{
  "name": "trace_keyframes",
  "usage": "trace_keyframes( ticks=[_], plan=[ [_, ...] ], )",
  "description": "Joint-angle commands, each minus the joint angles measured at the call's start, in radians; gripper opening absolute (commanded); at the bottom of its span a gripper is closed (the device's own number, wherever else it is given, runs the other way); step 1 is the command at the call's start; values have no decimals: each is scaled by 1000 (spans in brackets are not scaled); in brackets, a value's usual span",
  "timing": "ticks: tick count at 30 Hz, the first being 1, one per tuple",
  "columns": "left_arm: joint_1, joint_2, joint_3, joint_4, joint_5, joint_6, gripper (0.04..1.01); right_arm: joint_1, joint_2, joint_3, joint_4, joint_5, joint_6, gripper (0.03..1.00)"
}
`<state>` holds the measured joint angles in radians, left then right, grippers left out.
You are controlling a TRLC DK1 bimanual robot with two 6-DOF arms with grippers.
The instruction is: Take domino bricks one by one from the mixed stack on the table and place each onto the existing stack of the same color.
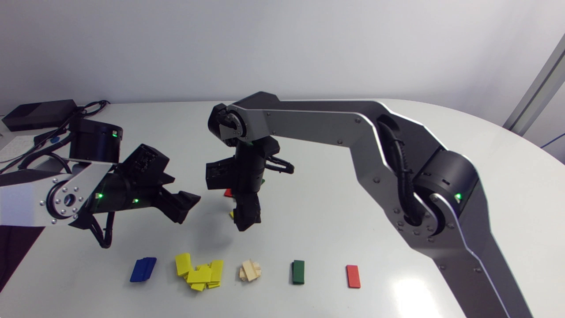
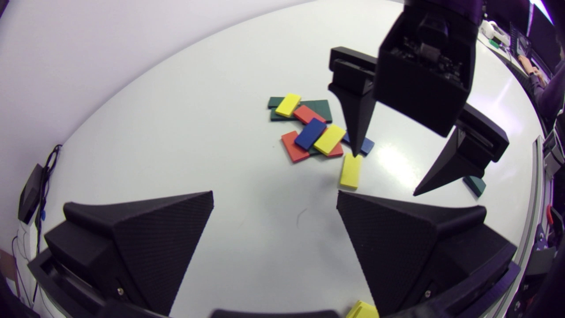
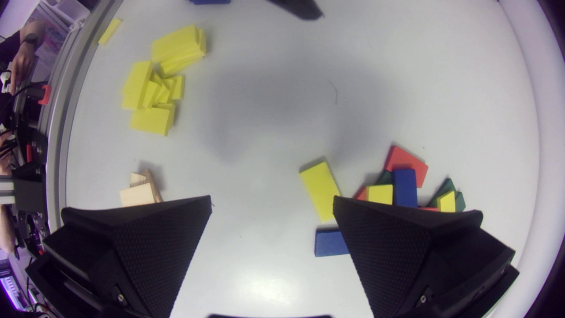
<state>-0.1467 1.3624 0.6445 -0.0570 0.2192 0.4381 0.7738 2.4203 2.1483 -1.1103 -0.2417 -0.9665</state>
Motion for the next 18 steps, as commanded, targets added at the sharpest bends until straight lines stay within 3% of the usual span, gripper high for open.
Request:
trace_keyframes(
  ticks=[1, 8, 12, 18],
  plan=[
    [-28, 32, -19, 22, 46, 31, 995, 4, 31, -16, 1, 7, -34, 966],
    [-120, 107, -2, 23, 118, 123, 989, -54, -66, -105, 9, -1, -32, 966],
    [-111, 202, 37, 0, 187, 214, 970, -116, -168, -192, 36, -15, -31, 966],
    [-105, 300, 76, -40, 250, 300, 964, -179, -322, -370, 113, -16, -28, 966]
  ],
)
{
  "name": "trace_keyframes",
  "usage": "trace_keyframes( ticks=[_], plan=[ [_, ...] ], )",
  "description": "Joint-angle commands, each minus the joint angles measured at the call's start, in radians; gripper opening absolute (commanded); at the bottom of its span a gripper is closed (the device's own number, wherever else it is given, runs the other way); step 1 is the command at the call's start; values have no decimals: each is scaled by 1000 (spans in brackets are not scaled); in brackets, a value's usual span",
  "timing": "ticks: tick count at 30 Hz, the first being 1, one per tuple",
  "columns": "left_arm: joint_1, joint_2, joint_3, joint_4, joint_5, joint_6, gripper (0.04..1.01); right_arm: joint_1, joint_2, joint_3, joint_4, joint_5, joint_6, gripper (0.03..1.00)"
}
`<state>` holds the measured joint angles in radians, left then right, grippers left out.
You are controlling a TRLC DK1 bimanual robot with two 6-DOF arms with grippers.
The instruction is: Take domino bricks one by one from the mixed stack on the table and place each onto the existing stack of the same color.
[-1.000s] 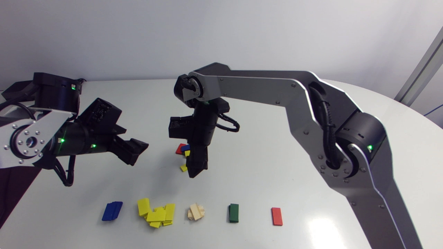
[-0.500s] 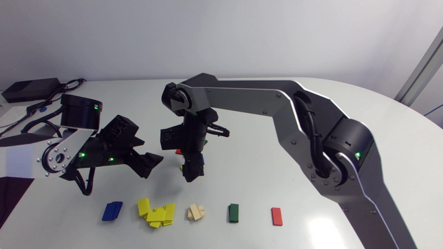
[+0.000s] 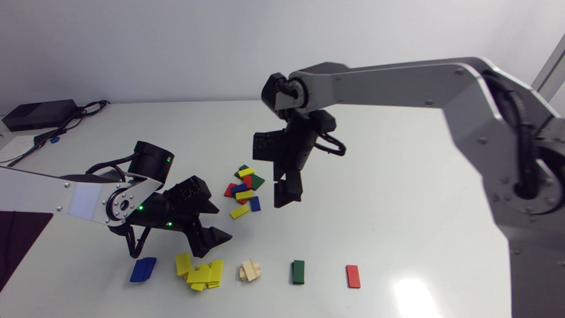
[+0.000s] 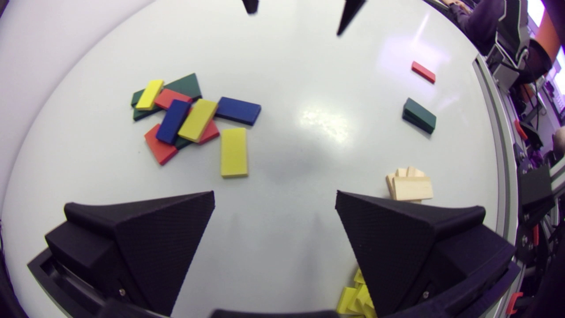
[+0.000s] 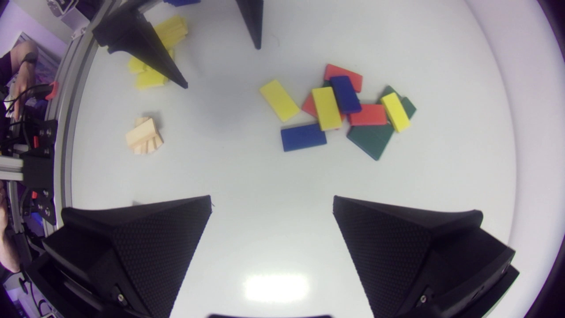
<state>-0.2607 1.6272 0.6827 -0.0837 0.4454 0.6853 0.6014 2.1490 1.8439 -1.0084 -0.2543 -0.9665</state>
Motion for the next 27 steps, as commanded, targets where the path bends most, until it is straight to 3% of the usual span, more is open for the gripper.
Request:
trace_keyframes(
  ticks=[1, 9, 16, 27],
  plan=[
    [9, 48, 51, -25, 29, 66, 949, -12, -74, -95, 22, -3, -28, 966],
    [5, 158, 161, -50, 41, 97, 930, -34, -205, -279, 96, -11, -11, 966],
    [-2, 253, 250, -70, 36, 97, 921, -45, -301, -368, 111, -34, -5, 966],
    [-12, 286, 267, -74, -7, 91, 820, -52, -388, -442, 116, -69, 12, 966]
  ],
)
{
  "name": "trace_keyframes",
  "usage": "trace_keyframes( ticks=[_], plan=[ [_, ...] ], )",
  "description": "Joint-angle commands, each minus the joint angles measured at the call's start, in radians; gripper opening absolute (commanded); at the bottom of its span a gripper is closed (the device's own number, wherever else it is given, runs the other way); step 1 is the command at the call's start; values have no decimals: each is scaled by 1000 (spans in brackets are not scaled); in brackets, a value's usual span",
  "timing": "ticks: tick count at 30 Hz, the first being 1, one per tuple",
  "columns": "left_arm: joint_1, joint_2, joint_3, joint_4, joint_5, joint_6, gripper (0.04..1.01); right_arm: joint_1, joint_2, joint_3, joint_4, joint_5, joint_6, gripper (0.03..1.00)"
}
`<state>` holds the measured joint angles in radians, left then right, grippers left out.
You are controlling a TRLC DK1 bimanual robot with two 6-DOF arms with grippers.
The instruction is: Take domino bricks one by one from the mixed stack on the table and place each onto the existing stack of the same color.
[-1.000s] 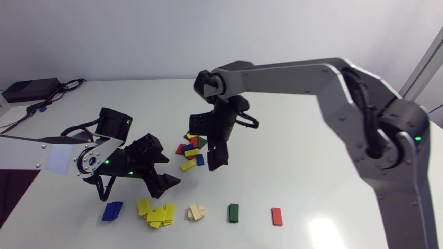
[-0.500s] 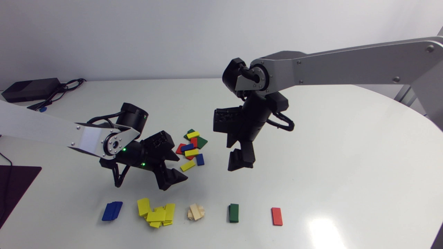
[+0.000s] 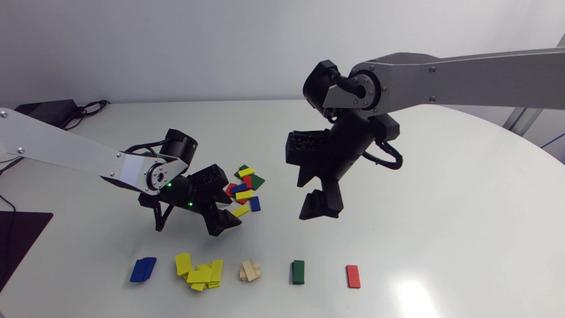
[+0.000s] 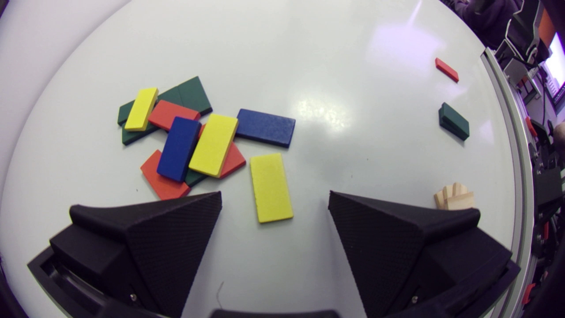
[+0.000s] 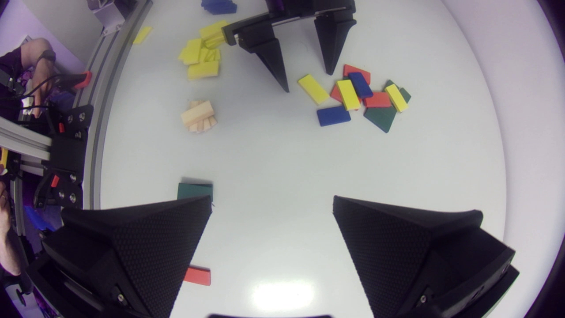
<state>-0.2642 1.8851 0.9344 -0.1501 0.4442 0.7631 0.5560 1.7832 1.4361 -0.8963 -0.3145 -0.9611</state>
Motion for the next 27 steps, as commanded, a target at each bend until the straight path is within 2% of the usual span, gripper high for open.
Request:
trace_keyframes(
  ticks=[1, 3, 7, 10, 16, 27],
  plan=[
    [-10, 31, 15, -8, -10, 13, 820, -7, -27, -40, 3, -11, 9, 966],
    [-13, 39, 15, -5, -24, 10, 766, -5, -38, -51, 5, -12, 10, 966],
    [-21, 52, 6, 15, -27, 2, 761, -4, -62, -77, 10, -14, 15, 966],
    [-29, 58, 0, 38, -35, -8, 600, -2, -79, -94, 10, -14, 18, 966],
    [-36, 65, -5, 44, -42, -15, 320, -4, -105, -118, 13, -14, 19, 966],
    [-52, 39, -59, 44, -87, -13, 244, -1, -137, -158, 40, -15, 35, 966]
  ],
)
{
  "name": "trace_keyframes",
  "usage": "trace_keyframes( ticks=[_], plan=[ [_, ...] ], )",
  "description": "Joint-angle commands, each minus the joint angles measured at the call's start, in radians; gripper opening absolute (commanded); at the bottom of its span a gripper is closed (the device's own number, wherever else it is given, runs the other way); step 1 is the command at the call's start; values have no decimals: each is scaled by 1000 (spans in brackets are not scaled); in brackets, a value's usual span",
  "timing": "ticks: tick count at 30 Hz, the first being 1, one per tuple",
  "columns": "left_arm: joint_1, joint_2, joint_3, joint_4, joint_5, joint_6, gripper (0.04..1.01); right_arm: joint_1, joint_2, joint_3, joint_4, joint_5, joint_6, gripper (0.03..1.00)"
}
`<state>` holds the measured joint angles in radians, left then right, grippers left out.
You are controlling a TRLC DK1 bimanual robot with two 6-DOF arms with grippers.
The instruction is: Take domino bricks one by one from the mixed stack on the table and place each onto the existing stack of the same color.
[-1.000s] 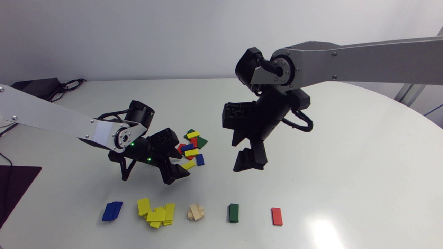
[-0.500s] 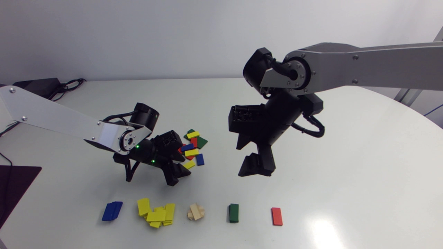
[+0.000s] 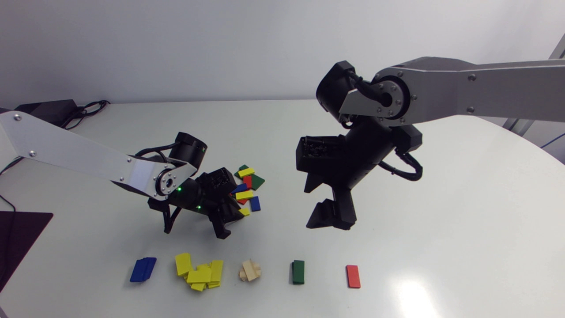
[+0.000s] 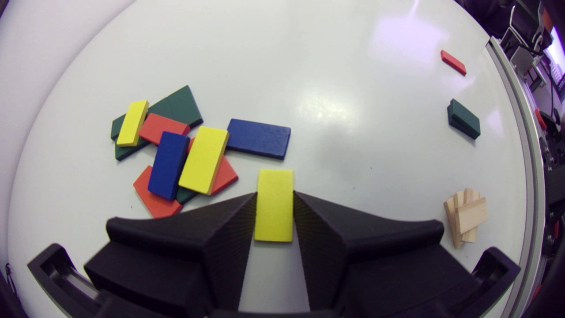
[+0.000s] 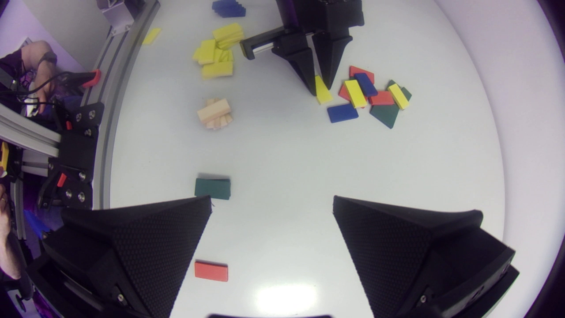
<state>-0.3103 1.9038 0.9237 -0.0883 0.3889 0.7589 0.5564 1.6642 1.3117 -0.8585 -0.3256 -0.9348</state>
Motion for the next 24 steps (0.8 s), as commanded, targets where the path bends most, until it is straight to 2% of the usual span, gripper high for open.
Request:
trace_keyframes(
  ticks=[1, 7, 16, 19, 21, 24],
  plan=[
    [-4, 11, -54, -18, -33, -9, 243, 0, -20, -35, 6, -4, 13, 966],
    [4, -88, -74, -31, -31, -16, 241, 14, -32, -63, 16, -4, 21, 966],
    [11, -427, -132, -220, -41, -46, 241, 17, -86, -108, 24, -4, 27, 966],
    [22, -522, -166, -268, -65, -93, 243, 23, -93, -123, 29, -7, 27, 966],
    [34, -580, -198, -274, -90, -164, 244, 25, -96, -135, 44, -13, 28, 966],
    [71, -650, -238, -321, -93, -222, 243, 34, -95, -152, 59, -16, 34, 966]
  ],
)
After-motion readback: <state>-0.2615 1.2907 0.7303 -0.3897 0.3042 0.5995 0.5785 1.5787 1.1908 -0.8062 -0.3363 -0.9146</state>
